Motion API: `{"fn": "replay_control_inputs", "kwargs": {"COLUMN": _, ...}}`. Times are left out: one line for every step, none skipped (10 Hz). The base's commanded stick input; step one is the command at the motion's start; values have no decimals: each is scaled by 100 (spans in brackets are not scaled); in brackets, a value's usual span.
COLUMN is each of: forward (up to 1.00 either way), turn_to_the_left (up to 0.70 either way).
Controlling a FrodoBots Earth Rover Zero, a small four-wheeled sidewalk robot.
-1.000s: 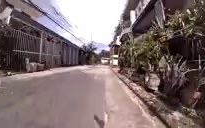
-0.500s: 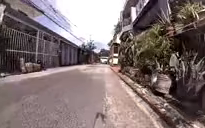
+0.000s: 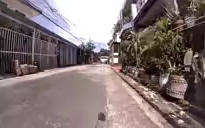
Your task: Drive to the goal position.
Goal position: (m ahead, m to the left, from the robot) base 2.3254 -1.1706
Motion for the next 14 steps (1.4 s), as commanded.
{"fn": "replay_control_inputs", "kwargs": {"forward": 70, "turn_to_the_left": 0}}
{"fn": "replay_control_inputs", "kwargs": {"forward": 70, "turn_to_the_left": 0}}
{"fn": "replay_control_inputs", "kwargs": {"forward": 70, "turn_to_the_left": 0}}
{"fn": "replay_control_inputs", "kwargs": {"forward": 70, "turn_to_the_left": 0}}
{"fn": "replay_control_inputs", "kwargs": {"forward": 70, "turn_to_the_left": 0}}
{"fn": "replay_control_inputs", "kwargs": {"forward": 70, "turn_to_the_left": 0}}
{"fn": "replay_control_inputs", "kwargs": {"forward": 70, "turn_to_the_left": 0}}
{"fn": "replay_control_inputs", "kwargs": {"forward": 70, "turn_to_the_left": 0}}
{"fn": "replay_control_inputs", "kwargs": {"forward": 70, "turn_to_the_left": 0}}
{"fn": "replay_control_inputs", "kwargs": {"forward": 70, "turn_to_the_left": 0}}
{"fn": "replay_control_inputs", "kwargs": {"forward": 70, "turn_to_the_left": 0}}
{"fn": "replay_control_inputs", "kwargs": {"forward": 70, "turn_to_the_left": 0}}
{"fn": "replay_control_inputs", "kwargs": {"forward": 70, "turn_to_the_left": 0}}
{"fn": "replay_control_inputs", "kwargs": {"forward": 70, "turn_to_the_left": 0}}
